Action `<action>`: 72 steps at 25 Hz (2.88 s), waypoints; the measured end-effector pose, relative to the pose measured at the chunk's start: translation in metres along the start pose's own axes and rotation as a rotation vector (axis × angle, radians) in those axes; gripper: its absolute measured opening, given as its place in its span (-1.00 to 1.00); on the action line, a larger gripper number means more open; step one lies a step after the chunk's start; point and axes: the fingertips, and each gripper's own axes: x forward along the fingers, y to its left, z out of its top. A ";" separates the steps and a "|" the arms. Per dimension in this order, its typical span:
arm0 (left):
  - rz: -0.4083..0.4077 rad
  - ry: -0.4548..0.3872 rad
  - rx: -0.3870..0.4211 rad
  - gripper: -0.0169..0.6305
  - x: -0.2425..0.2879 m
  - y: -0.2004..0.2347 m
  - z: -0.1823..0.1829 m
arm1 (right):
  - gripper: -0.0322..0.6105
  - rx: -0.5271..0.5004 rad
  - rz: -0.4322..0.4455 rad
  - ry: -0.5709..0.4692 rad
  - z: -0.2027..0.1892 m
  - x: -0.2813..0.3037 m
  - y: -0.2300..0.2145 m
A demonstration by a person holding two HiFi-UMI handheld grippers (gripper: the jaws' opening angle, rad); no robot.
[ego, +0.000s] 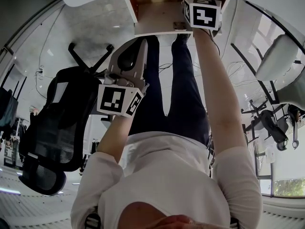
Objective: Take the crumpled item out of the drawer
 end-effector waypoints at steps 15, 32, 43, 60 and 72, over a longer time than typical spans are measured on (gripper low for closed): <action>0.003 0.003 -0.007 -0.92 -0.002 0.003 -0.006 | -0.79 -0.030 -0.010 0.005 0.001 0.000 0.005; 0.008 -0.019 0.048 -0.92 -0.006 -0.004 -0.003 | -0.80 -0.012 0.028 -0.151 0.019 -0.049 0.022; 0.005 -0.043 0.098 -0.92 -0.007 -0.017 -0.001 | -0.80 0.031 0.065 -0.330 0.023 -0.135 0.021; 0.022 -0.052 0.159 -0.92 -0.028 -0.032 -0.007 | -0.80 0.108 0.105 -0.472 -0.017 -0.229 0.048; 0.004 -0.115 0.209 -0.92 -0.061 -0.055 0.027 | -0.80 0.085 0.126 -0.545 0.003 -0.284 0.072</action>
